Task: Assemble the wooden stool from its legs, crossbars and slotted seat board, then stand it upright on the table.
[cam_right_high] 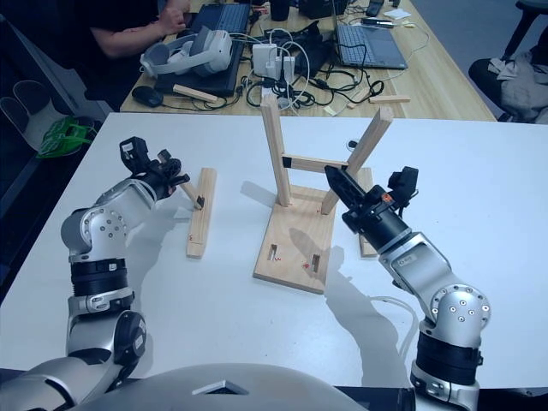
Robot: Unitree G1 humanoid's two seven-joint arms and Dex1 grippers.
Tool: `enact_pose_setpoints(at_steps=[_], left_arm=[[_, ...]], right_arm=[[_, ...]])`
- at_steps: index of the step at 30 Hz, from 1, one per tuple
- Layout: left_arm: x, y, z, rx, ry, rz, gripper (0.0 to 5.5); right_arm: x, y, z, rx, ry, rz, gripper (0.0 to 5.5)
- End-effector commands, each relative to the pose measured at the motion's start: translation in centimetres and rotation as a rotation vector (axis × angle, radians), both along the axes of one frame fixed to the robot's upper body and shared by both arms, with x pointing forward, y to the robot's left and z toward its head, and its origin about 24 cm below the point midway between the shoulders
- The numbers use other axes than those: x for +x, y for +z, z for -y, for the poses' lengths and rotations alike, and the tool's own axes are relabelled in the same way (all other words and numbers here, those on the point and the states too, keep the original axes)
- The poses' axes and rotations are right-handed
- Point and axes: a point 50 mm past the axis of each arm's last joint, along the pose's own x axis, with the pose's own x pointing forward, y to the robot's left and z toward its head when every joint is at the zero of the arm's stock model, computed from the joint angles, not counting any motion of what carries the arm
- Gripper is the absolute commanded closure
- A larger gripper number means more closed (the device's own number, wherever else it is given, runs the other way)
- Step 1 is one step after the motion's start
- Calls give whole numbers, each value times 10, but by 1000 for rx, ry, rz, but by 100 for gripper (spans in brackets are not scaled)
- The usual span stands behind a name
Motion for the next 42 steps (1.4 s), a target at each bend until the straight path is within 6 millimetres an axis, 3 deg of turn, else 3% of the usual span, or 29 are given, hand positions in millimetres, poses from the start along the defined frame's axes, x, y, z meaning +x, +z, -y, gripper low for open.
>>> enact_pose_setpoints(at_steps=[1, 11, 20, 25, 33, 42], left_arm=[[0, -6, 2, 74, -92, 36, 511], [-9, -21, 2, 146, -298, 230, 511], [-24, -63, -10, 236, -338, 268, 511], [-25, -65, -11, 278, -407, 226, 511], [-17, -48, -3, 405, -540, 114, 511], [-29, -62, -2, 144, -370, 112, 511]], right_arm=[[1, 1, 0, 0, 4, 1, 550], [3, 1, 2, -4, 9, -4, 550], [6, 1, 4, -19, 14, -6, 550], [5, 1, 5, -20, 16, -10, 550], [4, -1, 4, -11, 21, -17, 550], [5, -1, 4, -11, 23, -17, 550]])
